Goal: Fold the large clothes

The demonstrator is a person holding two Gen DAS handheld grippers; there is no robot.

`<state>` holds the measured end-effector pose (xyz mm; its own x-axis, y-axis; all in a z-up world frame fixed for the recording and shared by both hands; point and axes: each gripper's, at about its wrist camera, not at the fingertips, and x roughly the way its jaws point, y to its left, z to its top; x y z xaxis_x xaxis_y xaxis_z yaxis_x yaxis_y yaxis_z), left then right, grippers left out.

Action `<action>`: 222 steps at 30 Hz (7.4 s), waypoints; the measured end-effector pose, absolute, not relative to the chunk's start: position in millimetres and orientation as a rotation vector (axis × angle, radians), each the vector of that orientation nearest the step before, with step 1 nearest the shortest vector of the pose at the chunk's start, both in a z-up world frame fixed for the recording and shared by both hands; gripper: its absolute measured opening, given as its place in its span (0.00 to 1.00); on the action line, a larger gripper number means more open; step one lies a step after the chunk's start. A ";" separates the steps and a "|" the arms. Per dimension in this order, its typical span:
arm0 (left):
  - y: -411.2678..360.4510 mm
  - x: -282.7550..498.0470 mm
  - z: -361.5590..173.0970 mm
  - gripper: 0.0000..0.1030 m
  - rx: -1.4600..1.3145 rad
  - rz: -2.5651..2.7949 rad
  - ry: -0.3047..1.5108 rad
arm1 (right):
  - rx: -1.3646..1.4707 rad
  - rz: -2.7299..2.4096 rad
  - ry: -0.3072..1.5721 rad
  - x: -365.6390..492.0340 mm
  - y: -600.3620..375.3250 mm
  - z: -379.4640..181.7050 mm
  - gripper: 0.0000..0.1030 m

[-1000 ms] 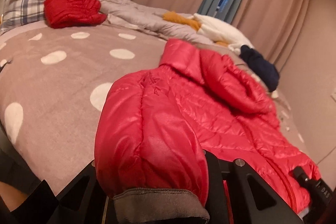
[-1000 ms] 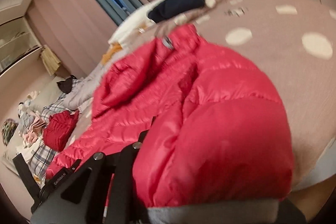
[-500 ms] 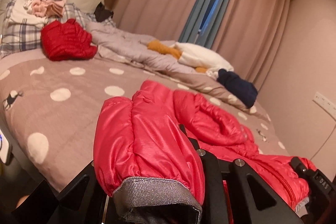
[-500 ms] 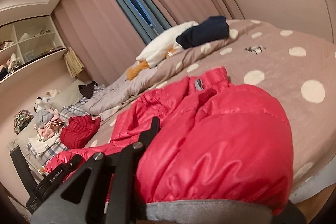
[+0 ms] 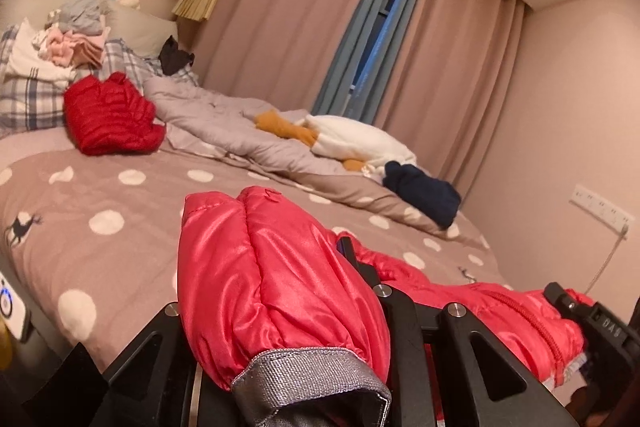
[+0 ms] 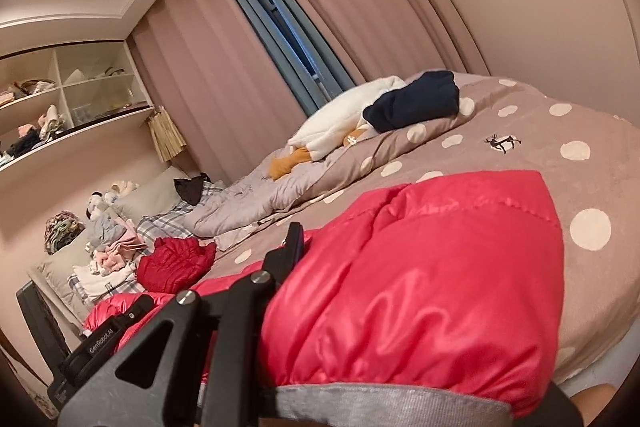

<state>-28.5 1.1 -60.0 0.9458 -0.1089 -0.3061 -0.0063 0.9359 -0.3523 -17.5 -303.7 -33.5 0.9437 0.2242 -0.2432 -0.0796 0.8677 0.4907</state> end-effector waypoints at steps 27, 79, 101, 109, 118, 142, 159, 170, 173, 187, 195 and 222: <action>-9.4 175.7 -114.7 0.20 -0.288 0.032 0.681 | 0.368 -0.062 0.723 192.5 -299.0 -81.5 0.19; 58.2 140.6 -86.7 0.96 -0.566 0.114 0.385 | 0.397 -0.007 0.487 152.1 -270.2 -50.5 1.00; 83.9 147.8 -102.2 0.96 -0.584 0.116 0.485 | 0.434 -0.051 0.453 149.2 -278.1 -47.6 1.00; 48.5 195.7 -148.5 0.96 -0.520 0.009 0.715 | 0.291 -0.075 0.613 197.9 -271.4 -97.7 1.00; 46.2 213.3 -190.7 0.99 -0.501 0.033 0.741 | 0.243 -0.113 0.674 228.7 -290.9 -147.0 1.00; 68.3 175.4 -190.2 0.99 -0.589 -0.007 0.685 | 0.117 -0.200 0.638 238.8 -276.1 -162.4 1.00; 82.6 163.5 -213.9 0.99 -0.792 -0.202 0.884 | 0.126 -0.057 0.592 203.1 -238.6 -128.0 1.00; 79.0 180.8 -223.4 0.99 -0.922 -0.146 0.815 | 0.018 -0.100 0.713 222.4 -231.0 -163.4 1.00; 80.7 183.3 -222.7 0.99 -0.919 -0.130 0.811 | -0.004 -0.089 0.728 230.9 -232.5 -170.5 1.00; 71.5 174.8 -222.8 0.99 -0.865 -0.090 0.794 | 0.004 -0.116 0.743 216.2 -236.4 -159.3 1.00; 57.8 163.7 -225.5 0.99 -0.956 -0.243 0.875 | 0.064 -0.127 0.751 200.3 -250.7 -159.0 1.00; 70.2 151.4 -237.5 0.61 -1.164 -0.098 0.827 | 0.008 0.003 0.704 229.1 -219.7 -171.8 1.00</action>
